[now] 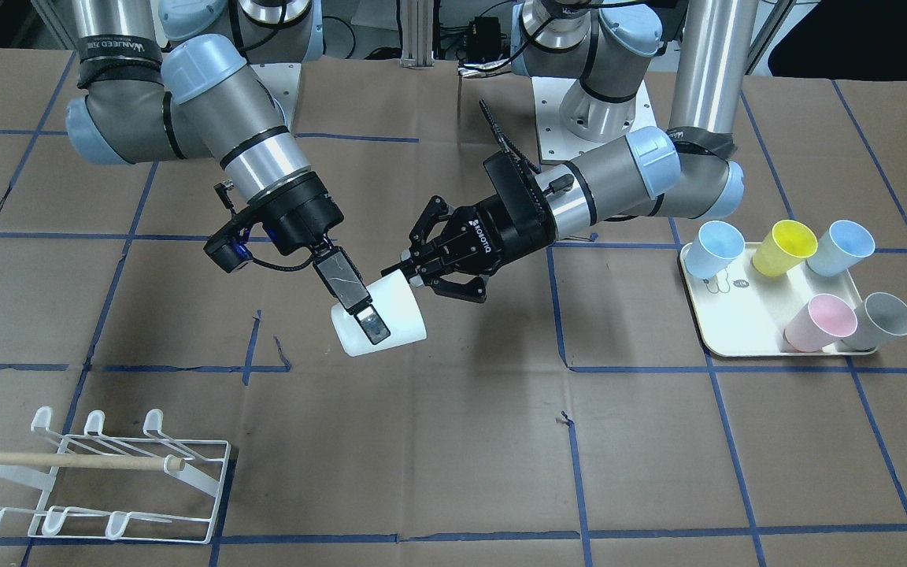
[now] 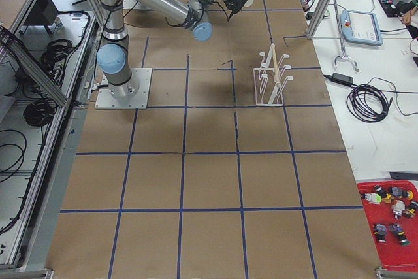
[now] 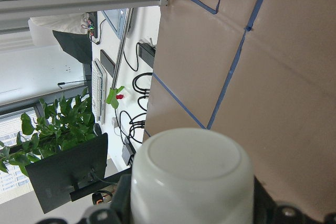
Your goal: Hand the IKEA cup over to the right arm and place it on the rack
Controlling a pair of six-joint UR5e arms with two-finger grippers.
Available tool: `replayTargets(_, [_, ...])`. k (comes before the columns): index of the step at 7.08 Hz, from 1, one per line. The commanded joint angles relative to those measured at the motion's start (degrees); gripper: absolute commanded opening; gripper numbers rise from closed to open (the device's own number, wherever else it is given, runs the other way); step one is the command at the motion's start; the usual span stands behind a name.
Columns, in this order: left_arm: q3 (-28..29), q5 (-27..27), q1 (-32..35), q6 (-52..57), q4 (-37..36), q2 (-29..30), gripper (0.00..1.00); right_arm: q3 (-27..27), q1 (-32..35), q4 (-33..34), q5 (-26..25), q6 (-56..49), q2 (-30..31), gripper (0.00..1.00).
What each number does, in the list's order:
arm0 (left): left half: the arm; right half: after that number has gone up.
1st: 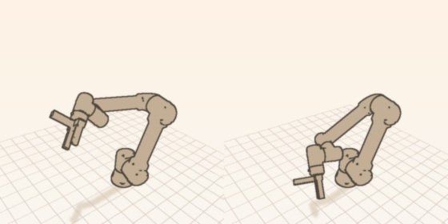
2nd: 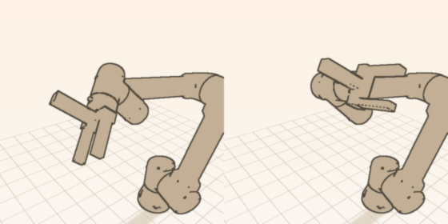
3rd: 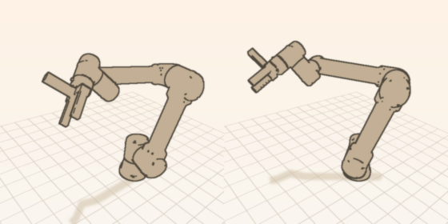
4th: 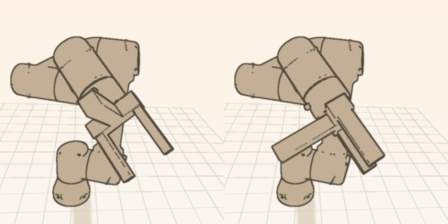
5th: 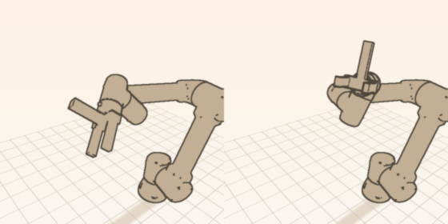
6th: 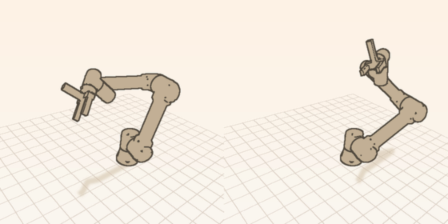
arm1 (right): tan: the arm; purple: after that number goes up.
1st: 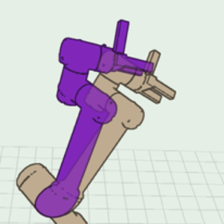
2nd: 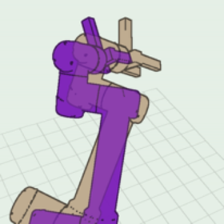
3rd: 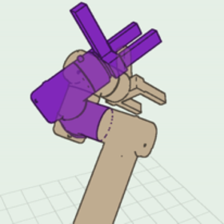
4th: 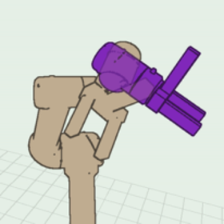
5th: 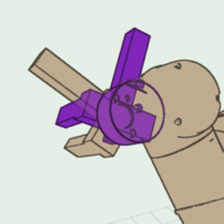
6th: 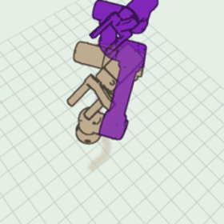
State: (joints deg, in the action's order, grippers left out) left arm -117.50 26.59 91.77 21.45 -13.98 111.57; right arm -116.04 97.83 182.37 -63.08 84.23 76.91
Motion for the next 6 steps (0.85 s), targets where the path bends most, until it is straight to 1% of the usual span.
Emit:
replayTargets(1, [0.3,0.0,0.0,-1.5,-0.1,0.1,0.75,0.0,0.0,0.0,0.0,0.0,0.0,0.42])
replayTargets(2, [0.4,-0.1,0.0,-3.1,-0.1,0.0,0.94,0.0,0.0,0.0,0.0,0.0,0.0,0.42])
replayTargets(3, [0.4,-0.1,0.0,-3.5,-0.3,-0.8,0.98,0.0,0.0,0.0,0.0,0.0,0.0,0.42])
replayTargets(5, [-1.1,-0.8,-2.3,-3.6,-0.8,-2.1,0.99,0.3,0.0,0.0,0.0,-0.2,-0.1,0.42])
replayTargets(6, [-3.2,-1.3,-5.3,-4.0,-4.7,-2.1,0.99,1.1,-0.3,0.0,-0.1,-0.4,-0.3,0.4])
